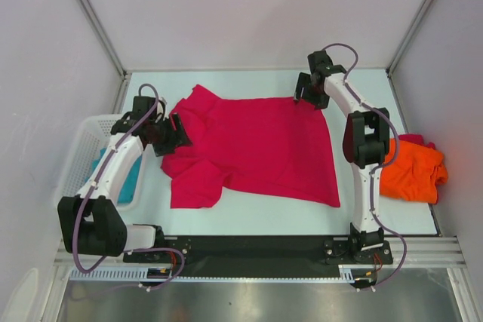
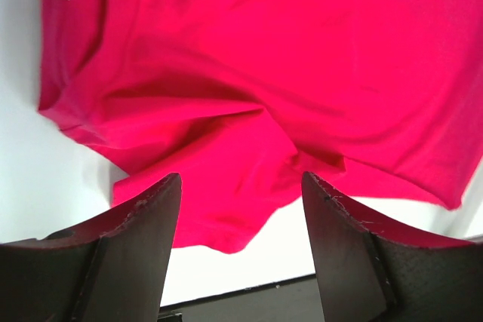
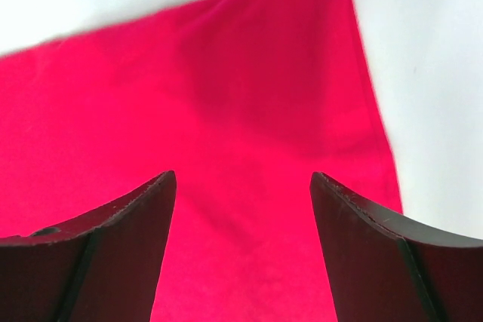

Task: Fold and stack the t-shirts
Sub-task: Flatten out the tshirt

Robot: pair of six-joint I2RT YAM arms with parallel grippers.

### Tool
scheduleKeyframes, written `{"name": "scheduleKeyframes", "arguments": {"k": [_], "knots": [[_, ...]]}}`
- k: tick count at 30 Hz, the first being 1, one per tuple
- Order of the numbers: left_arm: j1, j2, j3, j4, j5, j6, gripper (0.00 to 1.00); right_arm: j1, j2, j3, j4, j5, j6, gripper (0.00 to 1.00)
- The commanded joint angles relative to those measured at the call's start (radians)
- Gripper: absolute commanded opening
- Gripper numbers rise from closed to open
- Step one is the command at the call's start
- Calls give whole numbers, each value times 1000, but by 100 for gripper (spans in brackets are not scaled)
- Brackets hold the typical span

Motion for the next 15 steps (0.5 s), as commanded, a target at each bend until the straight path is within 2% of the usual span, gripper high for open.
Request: {"name": "scheduleKeyframes", "arguments": {"k": [1,15], "knots": [[-6,-15,-15,59,83,2,70,-43,61,119,3,13,-24,77],[-6,62,-4,67,80,29,69,-112,265,367,-29,7,-52,77]]}}
